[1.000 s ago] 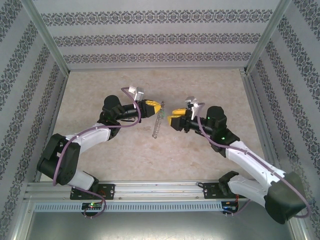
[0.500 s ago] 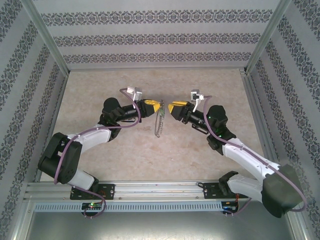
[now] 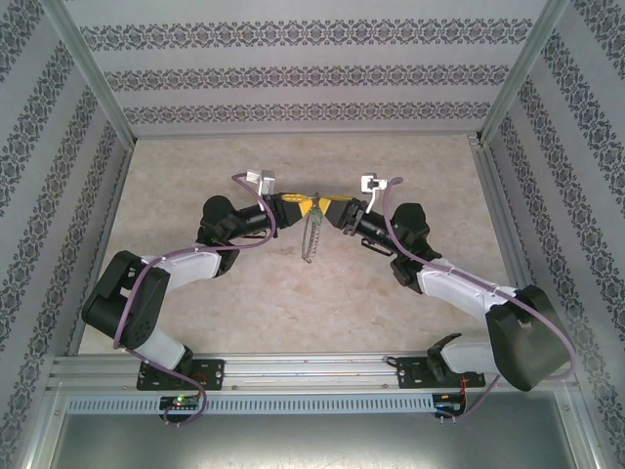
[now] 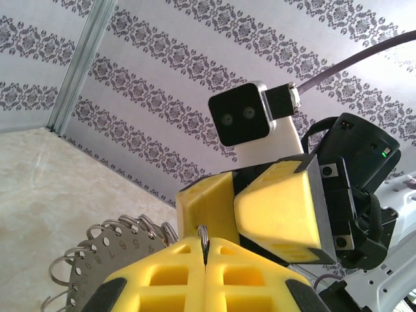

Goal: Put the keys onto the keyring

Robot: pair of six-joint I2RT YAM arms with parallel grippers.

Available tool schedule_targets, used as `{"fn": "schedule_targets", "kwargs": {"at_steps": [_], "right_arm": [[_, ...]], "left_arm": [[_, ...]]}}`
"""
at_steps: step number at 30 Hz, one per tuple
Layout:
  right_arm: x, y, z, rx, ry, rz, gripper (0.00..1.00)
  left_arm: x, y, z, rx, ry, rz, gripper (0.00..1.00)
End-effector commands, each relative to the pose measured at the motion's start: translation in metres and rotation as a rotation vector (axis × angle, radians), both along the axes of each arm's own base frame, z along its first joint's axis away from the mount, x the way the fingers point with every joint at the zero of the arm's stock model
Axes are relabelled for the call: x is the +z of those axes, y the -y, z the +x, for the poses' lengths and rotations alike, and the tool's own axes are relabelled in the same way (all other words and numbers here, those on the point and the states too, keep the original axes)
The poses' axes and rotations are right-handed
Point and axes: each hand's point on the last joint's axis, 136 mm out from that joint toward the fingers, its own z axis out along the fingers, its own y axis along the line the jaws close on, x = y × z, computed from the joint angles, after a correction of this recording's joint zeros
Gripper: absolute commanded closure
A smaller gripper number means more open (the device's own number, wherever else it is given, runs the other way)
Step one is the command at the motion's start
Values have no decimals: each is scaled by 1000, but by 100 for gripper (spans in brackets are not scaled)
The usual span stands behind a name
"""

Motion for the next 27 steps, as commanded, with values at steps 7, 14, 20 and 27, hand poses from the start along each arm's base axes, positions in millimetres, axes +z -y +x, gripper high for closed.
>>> {"fn": "schedule_targets", "kwargs": {"at_steps": [7,14,20,27], "right_arm": [[25,-15,-6,66,71,63,66],[27,-21,-9,96,81,66,73],[26,-23,-10,110,81,66,82],[24,-24,-9,114,82,65,98]], "left_arm": [[23,1,-8,-14,80,-58,100],[22,0,-7,-8,79,-58,100],[22,0,-6,-5,75,-59,100],[21,1,-5,-9,72,-62,100]]}}
